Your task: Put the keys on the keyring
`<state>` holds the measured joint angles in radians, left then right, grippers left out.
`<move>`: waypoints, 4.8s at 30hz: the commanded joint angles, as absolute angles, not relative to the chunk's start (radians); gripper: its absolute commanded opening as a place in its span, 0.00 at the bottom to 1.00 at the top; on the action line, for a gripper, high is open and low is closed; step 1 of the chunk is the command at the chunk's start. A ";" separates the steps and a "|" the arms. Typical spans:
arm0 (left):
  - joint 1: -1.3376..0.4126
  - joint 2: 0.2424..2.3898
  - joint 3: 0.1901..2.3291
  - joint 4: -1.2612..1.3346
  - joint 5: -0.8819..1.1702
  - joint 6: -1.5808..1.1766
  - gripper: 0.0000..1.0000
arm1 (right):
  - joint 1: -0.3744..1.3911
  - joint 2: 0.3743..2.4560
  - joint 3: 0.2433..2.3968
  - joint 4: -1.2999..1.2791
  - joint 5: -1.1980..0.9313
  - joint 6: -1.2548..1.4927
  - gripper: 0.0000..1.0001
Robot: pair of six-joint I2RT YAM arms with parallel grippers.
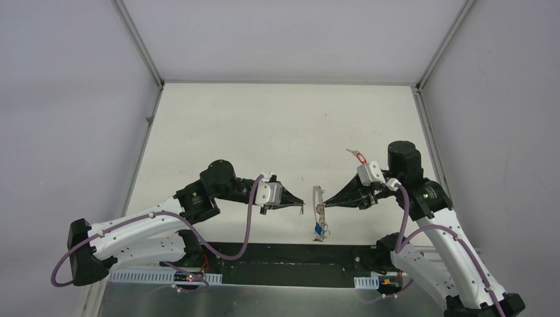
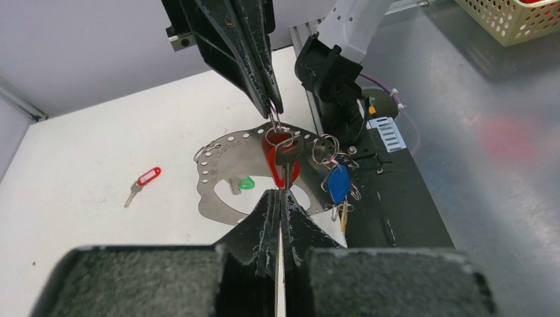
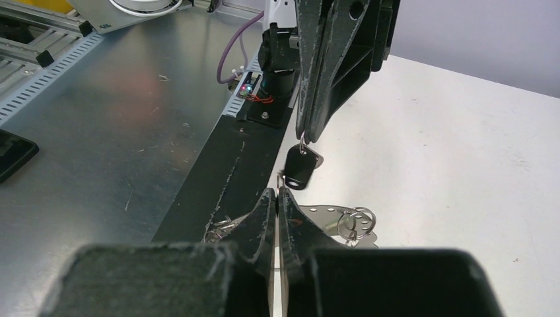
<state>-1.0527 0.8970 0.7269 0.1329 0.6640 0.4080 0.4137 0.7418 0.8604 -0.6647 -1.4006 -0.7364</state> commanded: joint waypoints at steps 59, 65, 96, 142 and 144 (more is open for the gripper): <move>-1.267 0.949 0.917 0.026 0.419 0.710 0.00 | 0.476 0.735 0.859 -0.316 -1.351 -0.382 0.00; -1.282 0.949 0.916 0.008 0.379 0.726 0.00 | 0.477 0.734 0.862 -0.307 -1.332 -0.356 0.00; -1.289 0.871 0.903 0.011 -0.128 0.174 0.99 | 0.478 0.695 0.811 -0.256 -1.204 -0.294 0.00; -0.879 0.961 0.656 0.531 0.604 -0.366 0.67 | 0.479 0.661 0.598 0.229 -0.947 0.228 0.00; -0.887 0.983 0.661 0.550 0.622 -0.333 0.64 | 0.479 0.660 0.599 0.229 -0.952 0.231 0.00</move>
